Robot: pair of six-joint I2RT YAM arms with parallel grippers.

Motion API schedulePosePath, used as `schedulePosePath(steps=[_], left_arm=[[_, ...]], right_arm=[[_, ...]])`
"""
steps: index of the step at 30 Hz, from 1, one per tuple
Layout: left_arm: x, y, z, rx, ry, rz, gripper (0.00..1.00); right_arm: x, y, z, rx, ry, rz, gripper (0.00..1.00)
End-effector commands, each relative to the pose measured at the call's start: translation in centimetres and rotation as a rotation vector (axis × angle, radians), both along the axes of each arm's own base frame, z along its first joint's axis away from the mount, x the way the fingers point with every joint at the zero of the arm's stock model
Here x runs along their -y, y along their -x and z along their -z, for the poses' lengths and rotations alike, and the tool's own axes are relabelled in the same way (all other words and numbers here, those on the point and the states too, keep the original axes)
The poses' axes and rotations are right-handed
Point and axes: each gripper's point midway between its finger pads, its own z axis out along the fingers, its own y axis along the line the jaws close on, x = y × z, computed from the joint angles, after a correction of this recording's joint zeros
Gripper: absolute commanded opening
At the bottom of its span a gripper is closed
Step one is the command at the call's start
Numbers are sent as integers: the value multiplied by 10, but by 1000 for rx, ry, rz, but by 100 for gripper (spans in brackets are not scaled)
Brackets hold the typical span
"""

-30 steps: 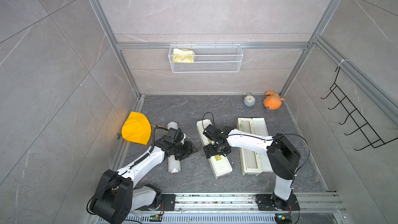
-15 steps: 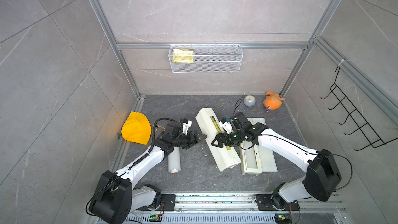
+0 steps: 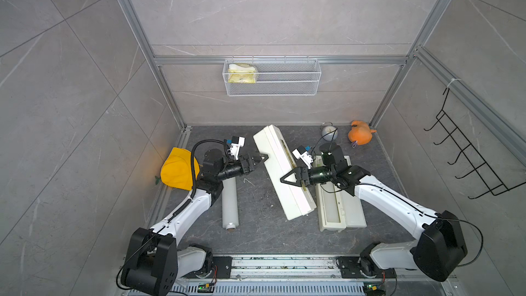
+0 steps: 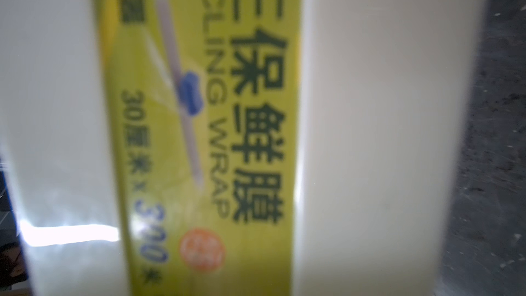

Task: Put plastic wrap rolls into dispensers
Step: Open the lid of the plastic wrap cutting box.

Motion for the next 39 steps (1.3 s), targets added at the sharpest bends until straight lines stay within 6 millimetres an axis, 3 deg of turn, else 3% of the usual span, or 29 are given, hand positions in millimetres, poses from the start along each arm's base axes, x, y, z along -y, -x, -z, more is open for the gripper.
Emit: schedulePosePath(steps=[1, 7, 13, 21, 30, 36, 39], left_arm=[[-7, -9, -41, 125, 61, 16, 100], [-5, -33, -73, 191, 196, 39, 100], [0, -43, -90, 219, 245, 63, 100], [8, -44, -92, 218, 253, 74, 100], [14, -41, -103, 245, 286, 107, 100], [16, -40, -98, 208, 264, 120, 82], [15, -39, -95, 191, 251, 116, 73]], right_arm=[[-5, 12, -47, 89, -146, -79, 90], [-7, 18, -56, 80, -194, -107, 90], [-8, 20, -56, 64, -213, -127, 90], [-14, 16, -59, 51, -244, -143, 89], [-19, 19, -49, 22, -233, -162, 88], [-18, 19, -42, 14, -222, -154, 90], [-18, 17, -40, 24, -211, -149, 95]])
